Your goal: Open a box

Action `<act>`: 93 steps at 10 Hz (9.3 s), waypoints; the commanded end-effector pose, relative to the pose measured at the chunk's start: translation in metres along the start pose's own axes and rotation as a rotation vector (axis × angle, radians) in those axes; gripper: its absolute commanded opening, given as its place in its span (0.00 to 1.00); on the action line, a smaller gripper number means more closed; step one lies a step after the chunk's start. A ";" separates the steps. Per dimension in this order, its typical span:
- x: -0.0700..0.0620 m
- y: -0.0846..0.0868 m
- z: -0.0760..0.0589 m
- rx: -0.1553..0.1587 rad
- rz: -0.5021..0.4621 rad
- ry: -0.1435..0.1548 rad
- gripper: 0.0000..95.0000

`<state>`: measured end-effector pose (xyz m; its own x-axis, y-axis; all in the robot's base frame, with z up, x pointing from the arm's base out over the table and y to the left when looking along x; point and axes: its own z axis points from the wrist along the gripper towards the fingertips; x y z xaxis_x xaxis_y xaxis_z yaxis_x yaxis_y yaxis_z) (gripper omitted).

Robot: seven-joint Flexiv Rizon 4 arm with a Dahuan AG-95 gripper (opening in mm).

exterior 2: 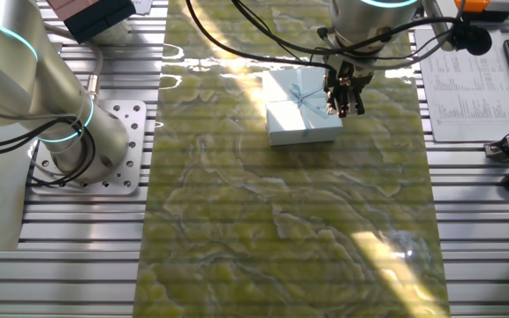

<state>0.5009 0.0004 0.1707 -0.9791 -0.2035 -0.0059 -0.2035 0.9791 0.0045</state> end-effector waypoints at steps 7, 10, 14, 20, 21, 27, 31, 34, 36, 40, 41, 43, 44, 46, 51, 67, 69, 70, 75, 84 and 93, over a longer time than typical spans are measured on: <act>-0.001 0.001 0.000 0.003 0.050 0.005 0.00; -0.002 0.003 0.001 -0.001 0.059 0.028 0.00; -0.003 0.006 0.003 -0.008 0.062 0.044 0.00; -0.007 0.037 0.020 0.002 0.120 0.045 0.00; -0.004 0.041 0.026 0.001 0.123 0.043 0.00; -0.006 0.067 0.062 -0.006 0.139 0.042 0.00; 0.003 0.068 0.079 -0.011 0.132 0.036 0.40; 0.008 0.073 0.081 -0.006 0.133 0.042 0.40; 0.008 0.073 0.081 -0.021 0.160 0.061 0.40; 0.008 0.073 0.079 -0.009 0.136 0.065 0.40; 0.008 0.073 0.078 -0.009 0.132 0.065 0.40; 0.008 0.073 0.078 -0.010 0.133 0.080 0.40; 0.008 0.073 0.078 -0.010 0.130 0.081 0.40; 0.008 0.073 0.078 -0.005 0.087 0.049 0.40; 0.008 0.073 0.078 -0.033 0.090 0.070 0.40; 0.040 0.087 0.090 -0.020 0.089 0.077 0.60; 0.040 0.086 0.092 -0.018 0.093 0.074 0.40; 0.040 0.086 0.093 -0.018 0.094 0.072 0.20; 0.040 0.086 0.092 -0.016 0.096 0.072 0.00; 0.042 0.088 0.075 -0.017 0.095 0.072 0.00; 0.046 0.096 0.040 -0.021 0.088 0.064 0.00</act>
<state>0.4367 0.0854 0.1317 -0.9914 -0.1182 0.0563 -0.1171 0.9929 0.0221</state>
